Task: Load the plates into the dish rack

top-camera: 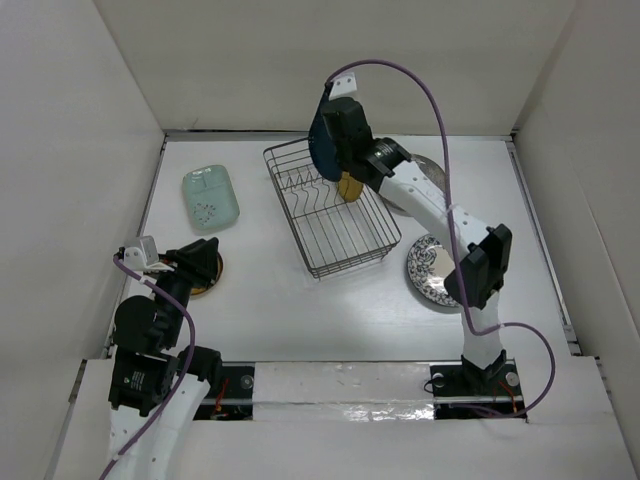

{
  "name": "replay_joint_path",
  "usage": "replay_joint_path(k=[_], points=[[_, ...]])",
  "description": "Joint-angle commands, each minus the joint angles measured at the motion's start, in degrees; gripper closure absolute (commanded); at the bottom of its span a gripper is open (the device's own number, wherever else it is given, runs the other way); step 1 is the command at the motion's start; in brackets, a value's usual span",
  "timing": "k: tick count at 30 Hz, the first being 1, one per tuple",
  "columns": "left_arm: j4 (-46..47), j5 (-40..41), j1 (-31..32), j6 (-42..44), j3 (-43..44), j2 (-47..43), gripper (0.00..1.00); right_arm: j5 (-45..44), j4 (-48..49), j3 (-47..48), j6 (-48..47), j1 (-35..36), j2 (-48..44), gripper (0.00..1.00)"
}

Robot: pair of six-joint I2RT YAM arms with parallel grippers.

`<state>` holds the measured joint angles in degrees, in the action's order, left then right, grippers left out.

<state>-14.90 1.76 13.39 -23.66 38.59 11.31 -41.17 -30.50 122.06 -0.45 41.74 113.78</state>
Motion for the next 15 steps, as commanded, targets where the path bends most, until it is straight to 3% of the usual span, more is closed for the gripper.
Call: replay_joint_path(k=[1, 8, 15], points=[[1.89, -0.09, -0.38, 0.02, -0.18, -0.06, 0.70, -14.09, 3.17, 8.34, -5.25, 1.51, 4.67, 1.00], [1.97, -0.35, -0.38, 0.02, -0.18, 0.20, 0.70, -21.58, 3.95, 14.70, -13.34, 2.03, 11.72, 1.00], [1.98, -0.53, -0.38, 0.11, -0.09, 0.11, 0.70, -25.19, 9.84, 10.75, -19.76, 2.03, 11.56, 1.00]])
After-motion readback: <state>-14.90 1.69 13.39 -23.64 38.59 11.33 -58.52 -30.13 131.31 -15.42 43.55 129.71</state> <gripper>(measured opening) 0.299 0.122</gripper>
